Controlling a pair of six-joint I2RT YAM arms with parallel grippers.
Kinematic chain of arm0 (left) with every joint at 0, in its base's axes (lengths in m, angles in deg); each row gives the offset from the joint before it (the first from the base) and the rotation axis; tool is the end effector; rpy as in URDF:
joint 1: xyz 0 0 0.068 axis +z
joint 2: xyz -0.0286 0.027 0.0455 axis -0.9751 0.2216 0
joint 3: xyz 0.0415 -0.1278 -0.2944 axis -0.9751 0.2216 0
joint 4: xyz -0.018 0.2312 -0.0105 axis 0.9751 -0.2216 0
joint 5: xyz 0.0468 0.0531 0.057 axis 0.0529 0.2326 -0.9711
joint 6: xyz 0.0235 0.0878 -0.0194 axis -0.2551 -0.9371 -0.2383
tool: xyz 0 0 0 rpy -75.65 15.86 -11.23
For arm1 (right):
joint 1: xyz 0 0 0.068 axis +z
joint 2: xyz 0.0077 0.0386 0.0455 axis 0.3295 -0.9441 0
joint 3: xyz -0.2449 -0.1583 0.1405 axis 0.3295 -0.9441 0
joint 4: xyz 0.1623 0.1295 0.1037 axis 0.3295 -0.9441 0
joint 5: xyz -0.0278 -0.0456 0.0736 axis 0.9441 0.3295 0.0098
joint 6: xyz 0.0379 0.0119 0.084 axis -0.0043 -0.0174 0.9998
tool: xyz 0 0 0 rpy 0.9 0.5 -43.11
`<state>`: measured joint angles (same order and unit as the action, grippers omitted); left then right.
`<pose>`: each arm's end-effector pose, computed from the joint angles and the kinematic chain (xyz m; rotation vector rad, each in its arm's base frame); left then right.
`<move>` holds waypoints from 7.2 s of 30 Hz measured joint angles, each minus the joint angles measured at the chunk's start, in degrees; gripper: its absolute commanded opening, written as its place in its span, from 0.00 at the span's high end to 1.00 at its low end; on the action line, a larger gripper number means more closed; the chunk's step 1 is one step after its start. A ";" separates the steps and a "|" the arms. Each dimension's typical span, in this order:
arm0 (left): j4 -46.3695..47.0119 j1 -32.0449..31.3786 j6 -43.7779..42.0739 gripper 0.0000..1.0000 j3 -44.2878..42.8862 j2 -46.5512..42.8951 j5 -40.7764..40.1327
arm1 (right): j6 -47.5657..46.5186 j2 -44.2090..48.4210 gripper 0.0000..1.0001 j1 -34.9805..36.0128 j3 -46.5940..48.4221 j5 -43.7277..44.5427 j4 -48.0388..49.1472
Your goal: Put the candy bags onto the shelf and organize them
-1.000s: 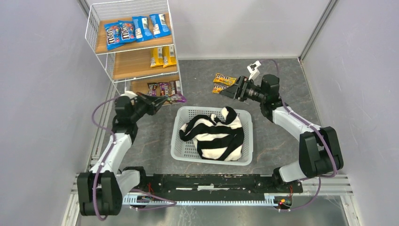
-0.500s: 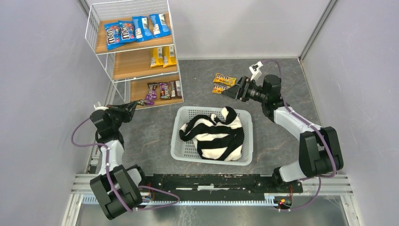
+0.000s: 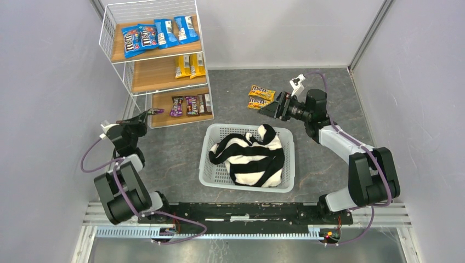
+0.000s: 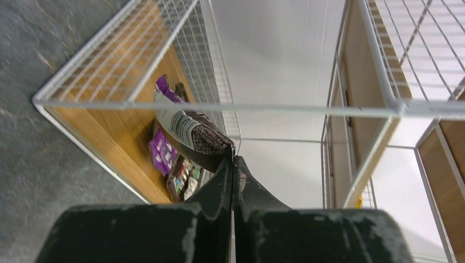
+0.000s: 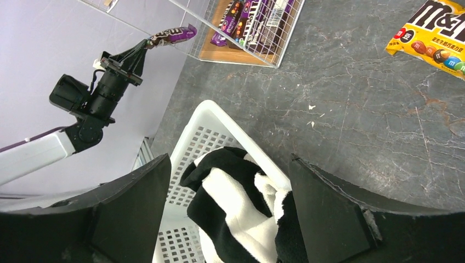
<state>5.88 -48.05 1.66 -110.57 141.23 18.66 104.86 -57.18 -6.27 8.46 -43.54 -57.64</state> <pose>0.2417 0.1004 0.2644 -1.2748 1.3282 -0.9053 0.3011 0.1275 0.3121 -0.0590 1.9940 1.3348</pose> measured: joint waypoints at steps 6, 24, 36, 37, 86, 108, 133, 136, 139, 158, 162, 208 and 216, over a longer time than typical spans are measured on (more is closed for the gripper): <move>9.14 -0.83 0.90 0.98 -0.11 10.69 -3.28 | -0.39 0.00 0.13 -0.31 0.00 -0.20 -0.24; 17.86 -10.95 5.14 0.96 -2.25 29.49 -16.24 | -1.75 0.15 0.13 -2.12 -0.52 -0.37 -2.16; 18.95 -12.31 7.10 0.69 -6.38 35.36 -15.93 | -2.58 0.33 0.13 -2.93 -1.88 -0.37 -2.86; 18.49 -12.31 7.13 0.64 -6.51 35.41 -15.74 | -2.71 0.33 0.13 -2.93 -1.88 -0.37 -2.86; -35.21 -14.99 -9.07 0.04 -11.26 0.63 3.19 | -5.22 -39.74 0.59 -8.68 23.23 6.27 -1.79; -40.37 -23.30 -24.35 0.00 -19.39 -24.72 18.21 | 2.49 -30.64 1.00 -8.70 21.18 5.51 4.11; -16.28 -44.65 -23.98 0.00 -21.73 -19.82 36.06 | -12.98 11.30 1.00 9.38 19.30 -12.41 -10.71; -12.70 -44.65 -22.62 0.00 -21.70 -22.47 34.38 | -10.36 14.49 1.00 12.57 20.70 -14.19 -7.43; -8.41 -44.65 -20.74 0.00 -21.33 -25.18 31.80 | -7.67 15.10 1.00 15.76 22.75 -15.26 -4.20; 20.02 -44.68 3.41 0.00 -15.69 -21.73 27.28 | 0.35 12.24 1.00 28.06 30.67 -14.69 2.27; 37.57 -45.05 19.02 0.00 -14.19 -15.30 28.39 | 2.16 11.91 1.00 28.06 30.67 -13.79 4.09; 46.31 -45.42 26.99 0.55 -13.03 -15.65 29.09 | 16.31 10.71 1.00 21.24 19.63 -12.31 22.25; 22.93 -45.42 16.48 0.58 -14.40 -21.51 28.22 | 14.75 11.04 0.98 20.90 19.50 -12.17 20.68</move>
<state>28.81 -93.47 18.14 -124.97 119.72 46.88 119.62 -46.14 14.63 27.95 -55.71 -36.96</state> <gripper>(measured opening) 0.428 0.011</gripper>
